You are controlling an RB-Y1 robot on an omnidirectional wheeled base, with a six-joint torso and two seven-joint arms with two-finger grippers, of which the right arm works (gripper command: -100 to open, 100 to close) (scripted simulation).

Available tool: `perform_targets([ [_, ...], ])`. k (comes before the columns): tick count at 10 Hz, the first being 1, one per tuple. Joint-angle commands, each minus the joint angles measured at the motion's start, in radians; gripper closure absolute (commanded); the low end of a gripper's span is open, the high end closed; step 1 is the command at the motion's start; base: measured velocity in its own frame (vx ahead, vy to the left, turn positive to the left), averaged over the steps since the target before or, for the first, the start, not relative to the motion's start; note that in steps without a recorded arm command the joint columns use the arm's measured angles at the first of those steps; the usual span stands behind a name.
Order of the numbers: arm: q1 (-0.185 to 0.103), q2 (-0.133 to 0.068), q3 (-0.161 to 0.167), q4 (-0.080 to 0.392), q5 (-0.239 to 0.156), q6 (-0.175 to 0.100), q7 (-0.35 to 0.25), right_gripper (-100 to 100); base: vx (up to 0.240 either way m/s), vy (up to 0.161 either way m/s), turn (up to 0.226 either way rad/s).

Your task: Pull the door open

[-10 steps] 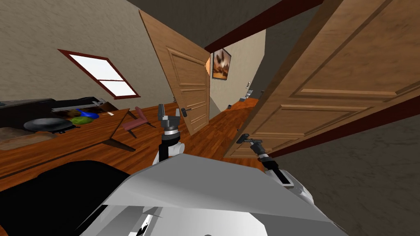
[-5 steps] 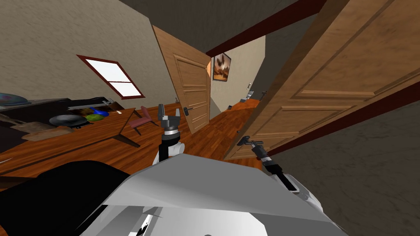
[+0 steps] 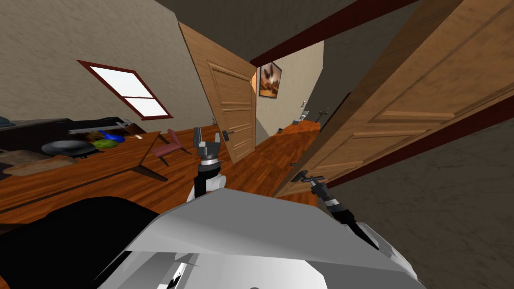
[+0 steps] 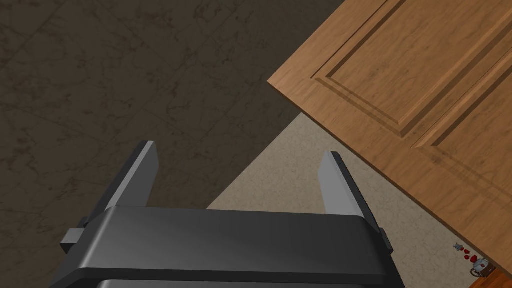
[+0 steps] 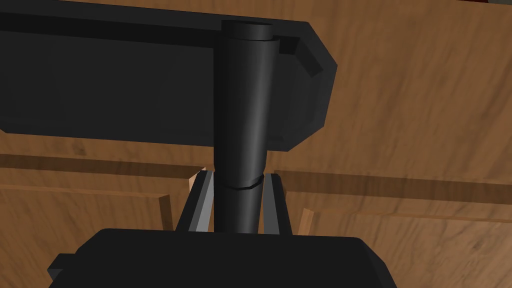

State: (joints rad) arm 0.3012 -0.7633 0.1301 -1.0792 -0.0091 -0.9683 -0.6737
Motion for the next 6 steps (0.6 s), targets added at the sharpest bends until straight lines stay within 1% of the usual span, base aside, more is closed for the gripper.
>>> perform_targets([
  [1, 0.02, -0.012, 0.002, 0.01, 0.007, -0.05, -0.005, 100, -0.004, -0.031, -0.034],
  [2, 0.02, -0.012, 0.002, 0.01, 0.007, -0.055, -0.005, 100, -0.005, -0.024, -0.031],
  [3, 0.035, -0.022, 0.005, 0.018, 0.013, -0.097, -0.01, 100, -0.003, -0.024, -0.025],
  [4, 0.05, -0.032, 0.008, 0.025, 0.018, -0.123, -0.015, 100, 0.007, -0.044, -0.057],
  [5, 0.05, -0.032, 0.008, 0.025, 0.018, -0.14, -0.015, 100, 0.005, -0.035, -0.033],
  [6, 0.064, -0.042, 0.011, 0.033, 0.023, -0.174, -0.019, 100, 0.0, -0.032, -0.022],
])
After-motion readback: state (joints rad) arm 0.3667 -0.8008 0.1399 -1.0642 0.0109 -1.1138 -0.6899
